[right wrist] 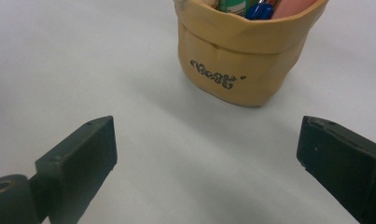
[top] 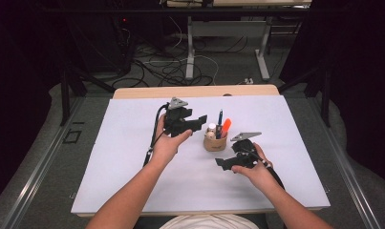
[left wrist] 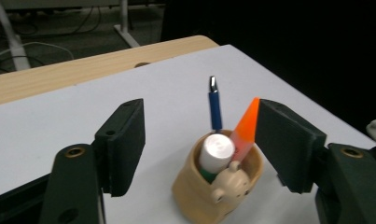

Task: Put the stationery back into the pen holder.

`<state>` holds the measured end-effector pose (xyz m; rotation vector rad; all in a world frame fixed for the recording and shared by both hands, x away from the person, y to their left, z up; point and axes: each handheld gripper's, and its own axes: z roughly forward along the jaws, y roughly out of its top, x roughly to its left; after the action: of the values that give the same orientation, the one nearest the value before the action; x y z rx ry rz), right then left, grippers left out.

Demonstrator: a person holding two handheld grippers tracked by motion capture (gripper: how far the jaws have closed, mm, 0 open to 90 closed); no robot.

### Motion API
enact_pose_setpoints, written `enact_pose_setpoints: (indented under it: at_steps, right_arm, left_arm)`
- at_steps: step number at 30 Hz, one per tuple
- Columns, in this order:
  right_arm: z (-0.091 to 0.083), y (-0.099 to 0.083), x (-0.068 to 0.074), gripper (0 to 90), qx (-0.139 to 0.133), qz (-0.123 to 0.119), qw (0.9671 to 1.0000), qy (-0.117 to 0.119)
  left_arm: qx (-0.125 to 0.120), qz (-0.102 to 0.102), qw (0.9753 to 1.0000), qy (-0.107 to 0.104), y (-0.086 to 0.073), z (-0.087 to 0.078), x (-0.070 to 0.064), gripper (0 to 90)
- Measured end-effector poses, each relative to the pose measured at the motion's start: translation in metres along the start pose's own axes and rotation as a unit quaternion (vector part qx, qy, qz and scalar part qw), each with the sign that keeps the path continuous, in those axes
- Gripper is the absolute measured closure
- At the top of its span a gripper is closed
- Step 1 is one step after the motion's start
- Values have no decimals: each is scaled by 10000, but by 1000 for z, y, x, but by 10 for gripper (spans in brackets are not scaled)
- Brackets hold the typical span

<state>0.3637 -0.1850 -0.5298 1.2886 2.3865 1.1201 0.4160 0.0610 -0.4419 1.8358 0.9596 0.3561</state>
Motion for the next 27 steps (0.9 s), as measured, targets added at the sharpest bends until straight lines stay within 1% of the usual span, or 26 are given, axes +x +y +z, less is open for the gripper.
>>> enact_pose_setpoints:
  at_steps: [1, 3, 4, 5, 6, 7, 8, 9, 10, 13, 16, 18, 20, 21, 22, 23, 24, 25, 26, 27]
  right_arm:
    - [0, 0, 0, 46, 9, -20, 10000, -22]
    - [-1, 0, 0, 45, 54, -1, 10000, -21]
    - [0, 0, 0, 46, 29, 1, 10000, -25]
    - [-2, 1, -1, 46, 194, -21, 9998, -40]
    - [-1, 0, -1, 45, 101, -5, 9999, -46]
    - [0, 0, -1, 46, -41, -20, 10000, -28]
    - [-3, 1, -2, 45, 216, -53, 9997, -69]
    - [0, 0, -1, 46, 10, -25, 10000, -54]
    - [0, 0, -2, 46, 1, -11, 10000, -49]
    - [-1, 0, -2, 46, 11, -28, 10000, -94]
    - [-1, 0, -3, 46, 9, 7, 10000, -88]
    - [-1, 0, -4, 46, 12, -16, 9999, -107]
    - [-1, 0, -4, 46, 8, -6, 9999, -113]
    - [-2, 0, -5, 46, 4, -4, 9999, -117]
    - [-2, 0, -5, 46, -2, -6, 9999, -120]
    - [-2, 0, -5, 45, -1, -2, 9999, -125]
    - [-2, 0, -5, 46, -4, 9, 9999, -136]
    - [-2, 0, -6, 46, -8, -30, 9999, -140]
    - [-2, 0, -7, 45, -39, -20, 9999, -138]
    - [-3, 0, -7, 46, 1, 4, 9999, -135]
  left_arm:
    - [-28, 12, 10000, 22, -1, -1, 2, 313]
    - [2, 23, 10000, 81, -4, -5, 5, 302]
    - [41, 27, 9999, 89, -5, -7, 7, 297]
    - [29, 29, 10000, 88, -6, -8, 9, 292]
    - [5, 35, 9999, 101, -8, -10, 11, 289]
    - [36, 46, 9999, 118, -9, -12, 12, 288]
    - [3, 64, 9998, 168, -11, -13, 13, 286]
    - [17, 57, 9998, 175, -12, -15, 15, 283]
    - [-20, 36, 9998, 192, -14, -17, 17, 279]
    - [16, -19, 9997, 241, -20, -23, 22, 262]
    - [65, -156, 9996, 238, -26, -27, 28, 217]
    - [38, -218, 9993, 299, -30, -29, 32, 184]
    - [51, -271, 9992, 305, -34, -33, 36, 160]
    - [24, -344, 9989, 327, -36, -34, 37, 157]
    - [10, -342, 9988, 348, -39, -36, 39, 152]
    - [53, -348, 9987, 364, -40, -38, 40, 143]
    - [64, -369, 9985, 399, -43, -39, 41, 121]
    - [43, -391, 9983, 421, -45, -40, 43, 88]
    - [52, -375, 9983, 447, -47, -42, 45, 67]
    - [85, -363, 9982, 475, -50, -45, 47, 60]
